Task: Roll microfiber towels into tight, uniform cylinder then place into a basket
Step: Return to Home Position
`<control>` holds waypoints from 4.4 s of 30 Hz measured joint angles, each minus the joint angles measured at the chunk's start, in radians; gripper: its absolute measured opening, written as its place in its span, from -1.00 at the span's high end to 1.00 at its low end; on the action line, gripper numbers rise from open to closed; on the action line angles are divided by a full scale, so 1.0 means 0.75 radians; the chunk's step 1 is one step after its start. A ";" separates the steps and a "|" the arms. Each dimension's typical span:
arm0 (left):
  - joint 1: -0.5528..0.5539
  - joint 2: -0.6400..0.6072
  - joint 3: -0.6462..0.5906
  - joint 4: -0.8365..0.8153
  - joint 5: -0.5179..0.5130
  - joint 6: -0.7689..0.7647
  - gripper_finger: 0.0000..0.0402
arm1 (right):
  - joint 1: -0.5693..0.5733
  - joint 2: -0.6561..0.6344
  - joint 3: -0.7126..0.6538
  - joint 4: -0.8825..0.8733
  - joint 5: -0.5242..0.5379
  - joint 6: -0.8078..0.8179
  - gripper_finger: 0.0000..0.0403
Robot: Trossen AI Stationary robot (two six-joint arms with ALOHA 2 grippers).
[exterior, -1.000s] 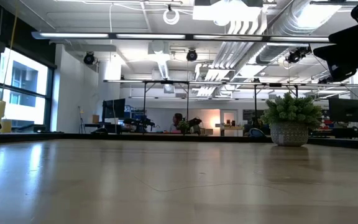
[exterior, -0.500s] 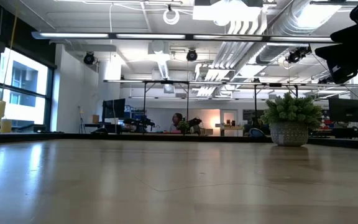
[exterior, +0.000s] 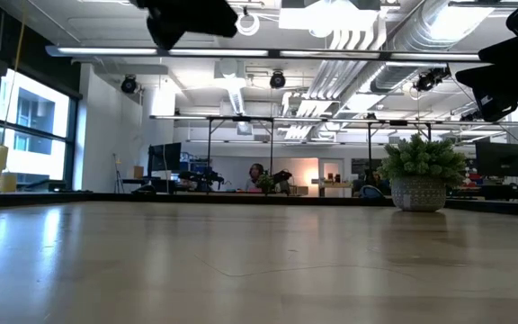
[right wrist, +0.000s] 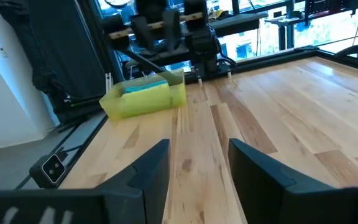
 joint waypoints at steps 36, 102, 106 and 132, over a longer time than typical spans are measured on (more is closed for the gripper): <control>0.304 -1.126 -1.314 0.768 -0.335 0.463 0.62 | -0.001 0.000 0.001 -0.119 -0.004 0.000 0.23; 0.304 -1.770 -1.311 0.454 -0.339 0.454 0.62 | -1.014 -0.351 0.001 -0.292 -0.005 0.000 0.23; 0.304 -1.770 -1.311 0.454 -0.339 0.454 0.62 | -1.158 -0.351 0.001 -0.292 -0.005 0.000 0.23; 0.304 -1.770 -1.311 0.454 -0.338 0.454 0.62 | -1.845 -0.351 -0.002 -0.302 -0.004 0.000 0.23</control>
